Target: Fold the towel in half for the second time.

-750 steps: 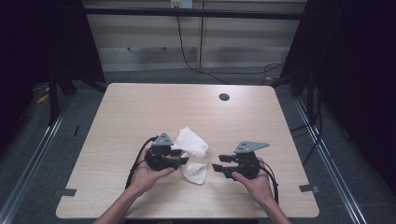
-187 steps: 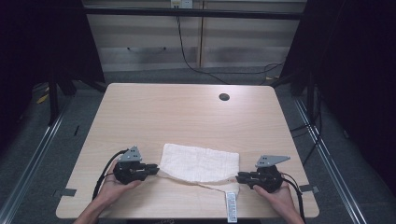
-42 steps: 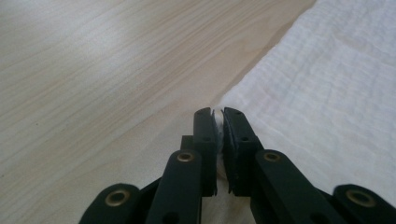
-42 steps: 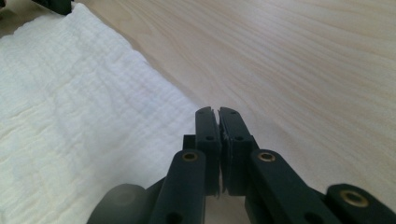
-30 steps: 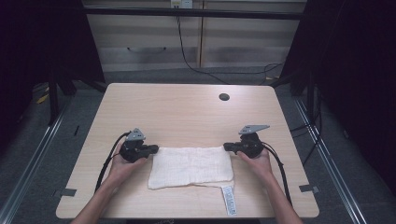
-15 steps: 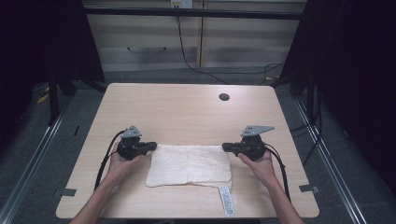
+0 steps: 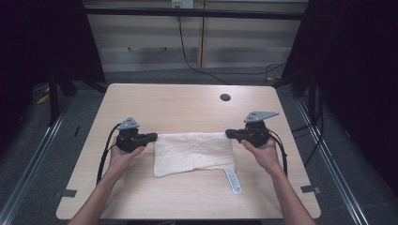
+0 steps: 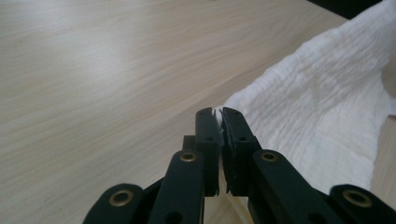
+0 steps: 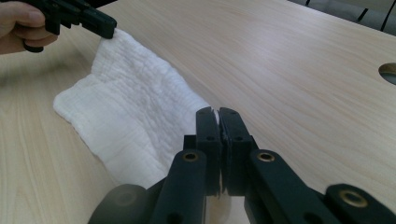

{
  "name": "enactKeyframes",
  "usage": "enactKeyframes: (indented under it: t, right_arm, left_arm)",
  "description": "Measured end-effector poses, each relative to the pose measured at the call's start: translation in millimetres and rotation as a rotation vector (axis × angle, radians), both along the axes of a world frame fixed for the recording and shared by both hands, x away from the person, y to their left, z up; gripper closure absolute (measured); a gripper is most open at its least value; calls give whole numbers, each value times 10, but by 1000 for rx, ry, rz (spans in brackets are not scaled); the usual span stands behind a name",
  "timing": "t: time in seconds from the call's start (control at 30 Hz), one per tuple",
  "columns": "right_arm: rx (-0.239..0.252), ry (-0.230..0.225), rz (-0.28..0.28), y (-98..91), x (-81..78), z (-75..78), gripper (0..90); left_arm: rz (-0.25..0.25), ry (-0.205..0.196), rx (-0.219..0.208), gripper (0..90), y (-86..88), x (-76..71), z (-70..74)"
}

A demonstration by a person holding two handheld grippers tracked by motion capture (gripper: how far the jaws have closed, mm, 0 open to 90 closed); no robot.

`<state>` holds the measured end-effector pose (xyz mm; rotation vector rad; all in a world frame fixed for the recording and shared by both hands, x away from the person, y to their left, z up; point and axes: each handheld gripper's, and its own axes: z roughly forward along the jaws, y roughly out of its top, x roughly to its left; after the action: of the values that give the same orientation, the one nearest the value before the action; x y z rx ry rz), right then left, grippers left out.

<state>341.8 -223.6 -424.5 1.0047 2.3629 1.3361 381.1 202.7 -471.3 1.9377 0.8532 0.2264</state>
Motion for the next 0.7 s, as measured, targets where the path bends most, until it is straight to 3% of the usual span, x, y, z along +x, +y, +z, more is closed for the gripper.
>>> enactKeyframes:
  t: [0.3, 0.7]
  right_arm:
    - [5, 24, 10, 9, -57, -251, 882]
    - [-51, 79, 88, -15, -352, -458, 880]
  left_arm:
    - [5, 6, -14, 859, 12, 10, -33]
    - [-7, -1, -2, 860, -22, -24, -27]
